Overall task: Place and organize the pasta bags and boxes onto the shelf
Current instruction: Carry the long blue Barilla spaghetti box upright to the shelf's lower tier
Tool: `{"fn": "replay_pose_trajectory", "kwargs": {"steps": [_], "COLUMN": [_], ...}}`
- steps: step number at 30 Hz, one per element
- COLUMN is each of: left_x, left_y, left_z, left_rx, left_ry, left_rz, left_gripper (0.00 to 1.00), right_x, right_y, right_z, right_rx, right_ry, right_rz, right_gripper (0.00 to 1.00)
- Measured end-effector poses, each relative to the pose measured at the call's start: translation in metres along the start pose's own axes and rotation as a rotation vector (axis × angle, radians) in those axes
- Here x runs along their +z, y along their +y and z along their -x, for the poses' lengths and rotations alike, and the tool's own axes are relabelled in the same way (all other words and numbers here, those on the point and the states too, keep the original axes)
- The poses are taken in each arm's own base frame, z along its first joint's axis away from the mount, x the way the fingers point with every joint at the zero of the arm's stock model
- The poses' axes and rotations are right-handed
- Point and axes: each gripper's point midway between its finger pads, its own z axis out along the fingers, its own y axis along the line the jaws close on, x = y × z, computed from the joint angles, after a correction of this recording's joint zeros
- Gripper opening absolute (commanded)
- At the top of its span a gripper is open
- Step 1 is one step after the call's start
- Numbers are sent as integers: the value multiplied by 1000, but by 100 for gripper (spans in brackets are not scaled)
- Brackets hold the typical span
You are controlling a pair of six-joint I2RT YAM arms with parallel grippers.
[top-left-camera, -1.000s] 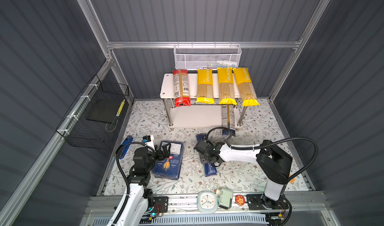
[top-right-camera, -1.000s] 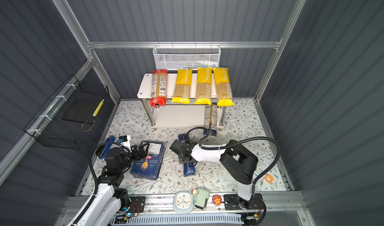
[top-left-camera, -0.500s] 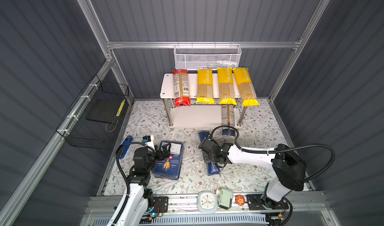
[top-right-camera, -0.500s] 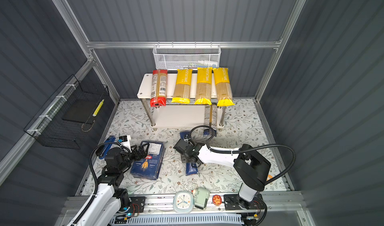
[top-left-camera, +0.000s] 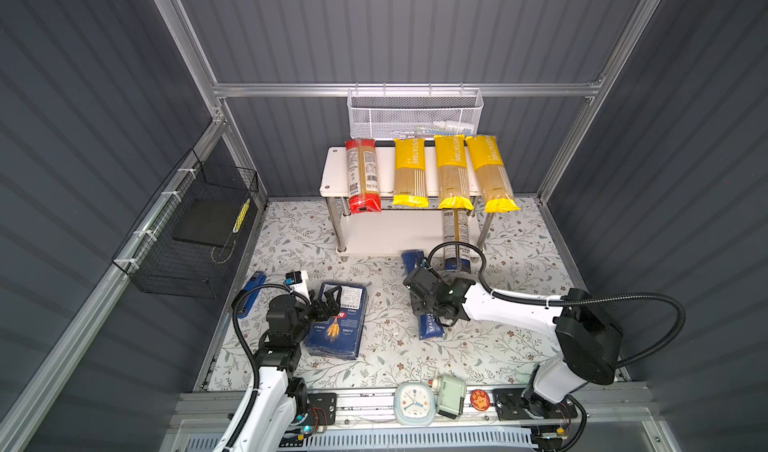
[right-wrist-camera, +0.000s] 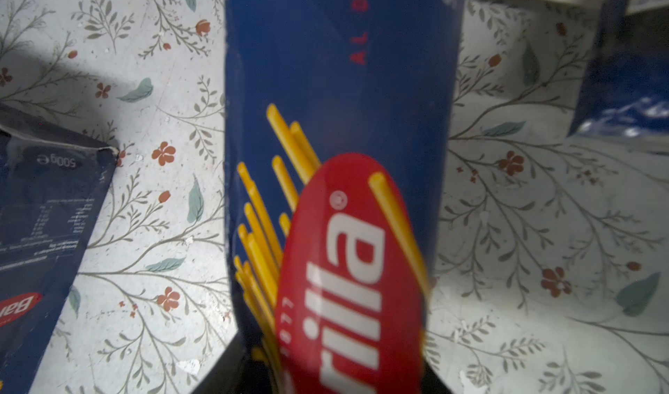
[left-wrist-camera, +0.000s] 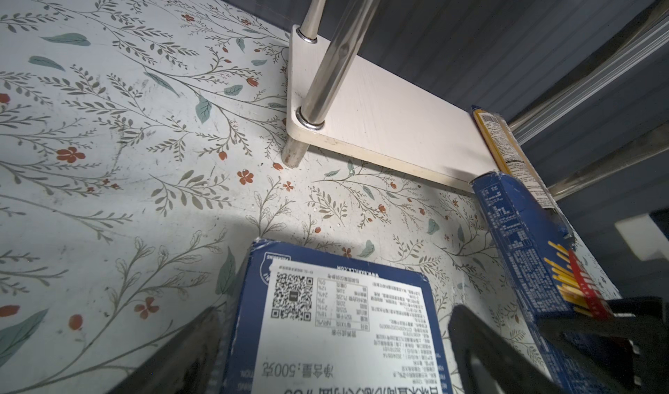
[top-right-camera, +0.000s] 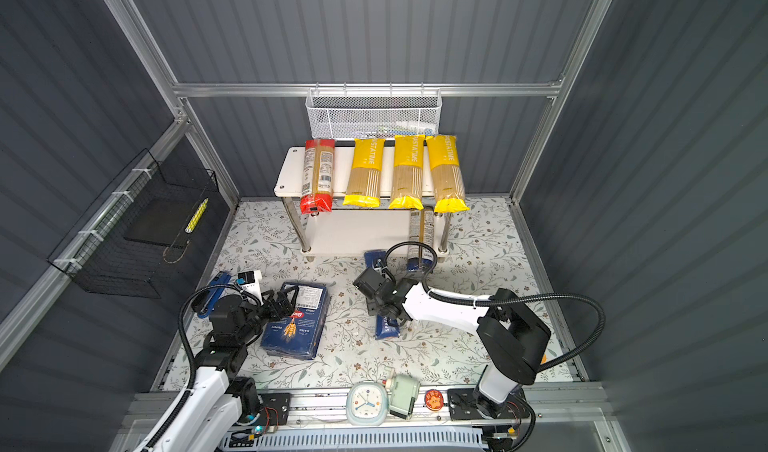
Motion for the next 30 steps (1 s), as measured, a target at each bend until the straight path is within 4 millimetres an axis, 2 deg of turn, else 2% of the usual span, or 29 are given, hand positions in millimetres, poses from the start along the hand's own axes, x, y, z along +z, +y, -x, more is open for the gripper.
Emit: {"fn": "replay_pose_trajectory", "kwargs": {"steps": [13,23,30], "left_x": [0,1,1], "left_y": [0,1,1], "left_z": [0,-1,-1], "left_rx": [0,-2,-2], "left_ry": [0,5,5], "left_rz": [0,2,2], "left_gripper": [99,99,99], "right_x": [8,17,34], "right_y": [-40,-46,-59], "right_z": [52,102,115], "right_rx": [84,140,147], "right_ry": [-88,-171,-170], "right_rz": [-32,-28,-52], "right_gripper": [44,43,43]}}
